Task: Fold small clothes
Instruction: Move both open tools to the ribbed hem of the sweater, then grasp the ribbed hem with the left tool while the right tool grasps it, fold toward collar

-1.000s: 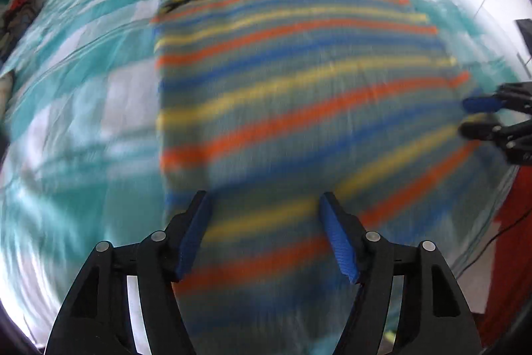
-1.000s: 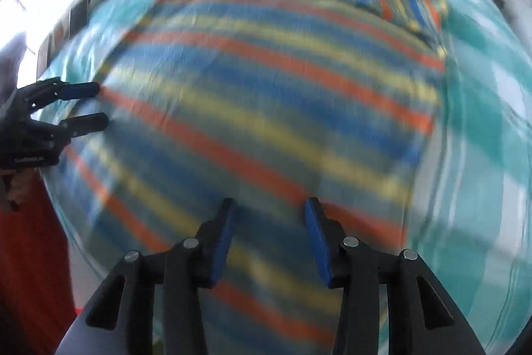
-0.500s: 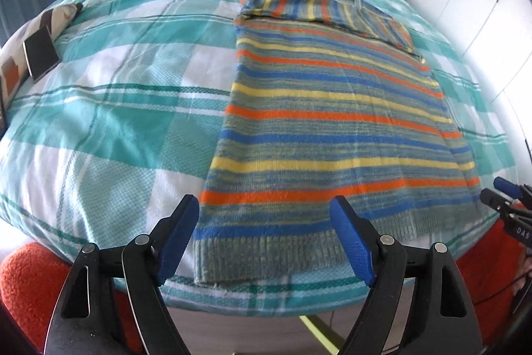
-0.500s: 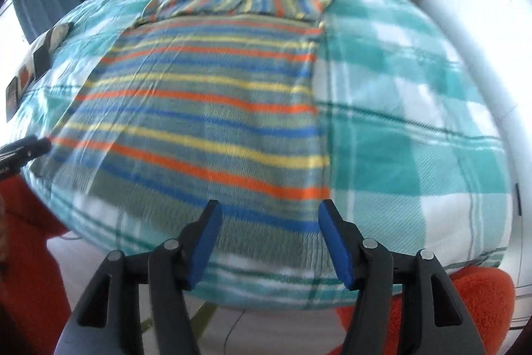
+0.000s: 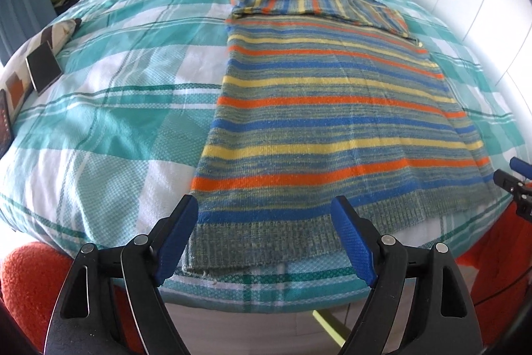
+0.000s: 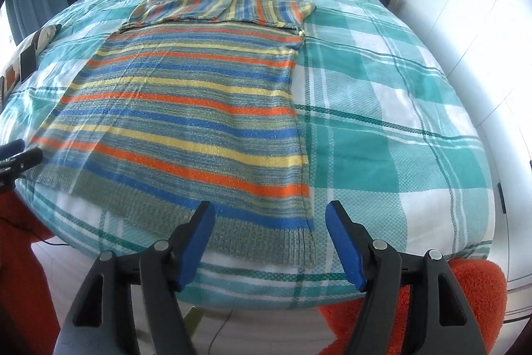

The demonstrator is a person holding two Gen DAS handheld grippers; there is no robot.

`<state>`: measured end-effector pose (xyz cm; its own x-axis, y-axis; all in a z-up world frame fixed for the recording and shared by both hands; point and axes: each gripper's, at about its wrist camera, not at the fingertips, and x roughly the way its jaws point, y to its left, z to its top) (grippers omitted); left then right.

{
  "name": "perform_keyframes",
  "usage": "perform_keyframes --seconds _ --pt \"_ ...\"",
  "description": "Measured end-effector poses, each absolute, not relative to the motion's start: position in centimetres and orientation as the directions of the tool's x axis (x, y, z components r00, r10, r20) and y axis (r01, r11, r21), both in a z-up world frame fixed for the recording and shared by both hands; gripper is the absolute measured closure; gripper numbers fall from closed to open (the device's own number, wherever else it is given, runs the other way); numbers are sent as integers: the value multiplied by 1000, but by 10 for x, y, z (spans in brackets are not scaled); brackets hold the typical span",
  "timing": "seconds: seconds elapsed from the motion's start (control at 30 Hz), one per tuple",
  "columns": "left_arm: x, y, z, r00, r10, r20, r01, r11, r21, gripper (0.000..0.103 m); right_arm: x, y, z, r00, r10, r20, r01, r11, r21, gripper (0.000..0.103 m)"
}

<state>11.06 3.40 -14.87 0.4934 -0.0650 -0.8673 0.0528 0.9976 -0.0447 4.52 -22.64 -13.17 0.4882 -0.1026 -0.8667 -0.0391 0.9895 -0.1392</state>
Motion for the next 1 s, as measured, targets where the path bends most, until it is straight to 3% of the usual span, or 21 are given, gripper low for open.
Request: perform_keyframes --seconds 0.57,0.73,0.87,0.97,1.0 --pt "110 42 -156 476 -14 -879 17 1000 -7 17 46 -228 -137 490 -153 -858 -26 981 -190 34" --pt "108 70 -156 452 -4 -892 -82 996 -46 15 47 -265 -127 481 -67 -874 38 998 -56 34" --pt "113 81 -173 384 -34 -923 -100 992 -78 15 49 -300 -137 378 157 -912 62 979 194 34" --pt "114 69 -175 377 -19 -926 -54 998 -43 15 50 -301 -150 336 168 -927 61 978 199 34" --pt "114 67 -176 372 -24 -928 -41 998 -42 19 52 -301 -154 332 178 -926 58 976 209 34"
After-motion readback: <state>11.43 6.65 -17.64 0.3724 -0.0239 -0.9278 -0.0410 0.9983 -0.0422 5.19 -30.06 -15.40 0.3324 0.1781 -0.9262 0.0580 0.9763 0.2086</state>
